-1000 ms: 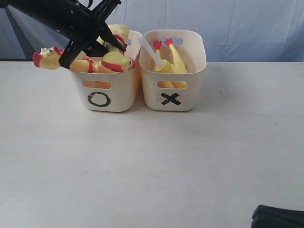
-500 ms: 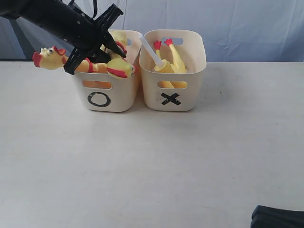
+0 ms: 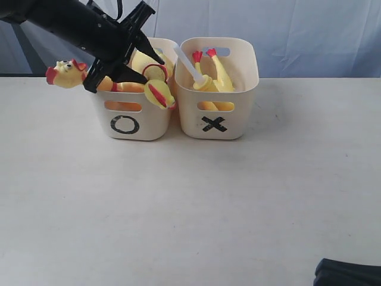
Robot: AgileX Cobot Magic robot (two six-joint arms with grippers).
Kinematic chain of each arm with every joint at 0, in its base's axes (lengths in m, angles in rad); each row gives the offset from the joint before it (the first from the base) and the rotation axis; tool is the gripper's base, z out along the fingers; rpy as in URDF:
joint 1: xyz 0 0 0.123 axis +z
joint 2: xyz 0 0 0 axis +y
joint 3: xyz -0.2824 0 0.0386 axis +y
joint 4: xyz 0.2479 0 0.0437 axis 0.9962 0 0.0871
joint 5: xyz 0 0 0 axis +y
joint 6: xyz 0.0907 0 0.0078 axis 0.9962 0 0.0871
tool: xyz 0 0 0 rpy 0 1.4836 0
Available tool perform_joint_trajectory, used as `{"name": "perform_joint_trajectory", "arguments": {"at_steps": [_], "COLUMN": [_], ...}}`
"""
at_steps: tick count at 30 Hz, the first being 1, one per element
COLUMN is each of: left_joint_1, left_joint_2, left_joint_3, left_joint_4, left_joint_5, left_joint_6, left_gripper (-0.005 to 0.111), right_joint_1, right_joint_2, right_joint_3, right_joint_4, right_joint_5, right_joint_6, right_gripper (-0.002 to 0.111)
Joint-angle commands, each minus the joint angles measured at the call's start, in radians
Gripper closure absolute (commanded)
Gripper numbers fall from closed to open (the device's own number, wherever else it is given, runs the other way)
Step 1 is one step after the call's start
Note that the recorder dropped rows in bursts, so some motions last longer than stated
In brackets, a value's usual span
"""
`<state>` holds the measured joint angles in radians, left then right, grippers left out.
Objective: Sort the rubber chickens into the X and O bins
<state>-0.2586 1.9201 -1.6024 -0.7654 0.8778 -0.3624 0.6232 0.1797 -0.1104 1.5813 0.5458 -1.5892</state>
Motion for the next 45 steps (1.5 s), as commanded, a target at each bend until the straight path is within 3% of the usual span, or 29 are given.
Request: {"name": "perform_joint_trajectory", "arguments": {"at_steps": [1,10,16,24,33,45], "left_joint_1": [-0.003,-0.001,-0.001,-0.003,-0.003,-0.003], "left_joint_2": [-0.025,-0.118,-0.183,-0.293,-0.452,-0.864], "left_joint_3": [-0.006,-0.006,-0.006,-0.006,0.001,0.284], "left_joint_4": [0.005,0.132,0.326,0.593,0.907,0.940], "left_joint_5": [0.015,0.025,0.131,0.271,0.343,0.287], "left_joint_6": [0.005,0.005,0.003,0.003,0.006,0.004], "left_gripper": [0.059,0.059,0.062,0.107,0.107,0.107], "right_joint_1": [-0.006,-0.006,-0.006,-0.006,-0.006,-0.006], "right_joint_2": [-0.004,-0.004,-0.004,-0.004,-0.004,-0.004], "right_joint_3": [0.005,0.005,0.005,0.005,0.005,0.005], "right_joint_4": [0.000,0.000,0.000,0.000,-0.003,-0.009], "right_joint_5": [-0.002,-0.002,-0.002,0.000,-0.002,0.000], "right_joint_6": [-0.002,-0.002,-0.002,-0.002,-0.002,-0.002], "right_gripper": [0.109,0.109,0.109,0.109,0.109,0.109]}}
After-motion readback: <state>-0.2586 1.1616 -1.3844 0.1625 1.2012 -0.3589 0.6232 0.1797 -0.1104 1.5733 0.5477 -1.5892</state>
